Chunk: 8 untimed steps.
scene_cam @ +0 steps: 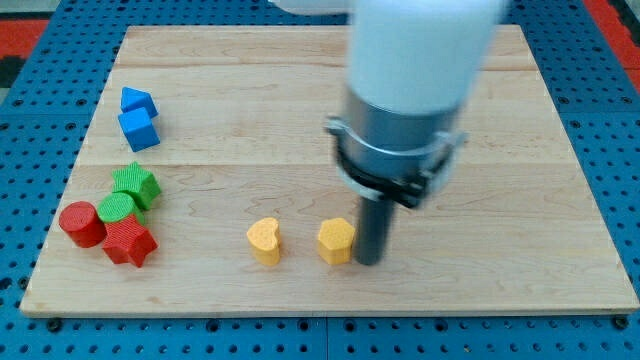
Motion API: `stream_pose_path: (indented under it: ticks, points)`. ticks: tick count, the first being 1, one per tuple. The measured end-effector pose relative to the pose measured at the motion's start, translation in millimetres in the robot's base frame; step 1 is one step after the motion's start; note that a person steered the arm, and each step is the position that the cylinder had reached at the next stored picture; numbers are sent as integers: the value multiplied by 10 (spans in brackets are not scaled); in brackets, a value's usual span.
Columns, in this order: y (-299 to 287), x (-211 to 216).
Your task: Separate the hexagon from the heart
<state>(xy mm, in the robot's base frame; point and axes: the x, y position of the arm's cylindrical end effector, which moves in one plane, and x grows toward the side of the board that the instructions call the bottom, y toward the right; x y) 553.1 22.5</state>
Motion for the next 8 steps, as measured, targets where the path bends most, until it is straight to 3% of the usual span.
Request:
stream_pose_path:
  ticks: [1, 2, 3, 4, 8]
  points:
    - [-333, -150]
    - [-243, 147]
    - [-498, 539]
    - [-925, 633]
    - [-505, -581]
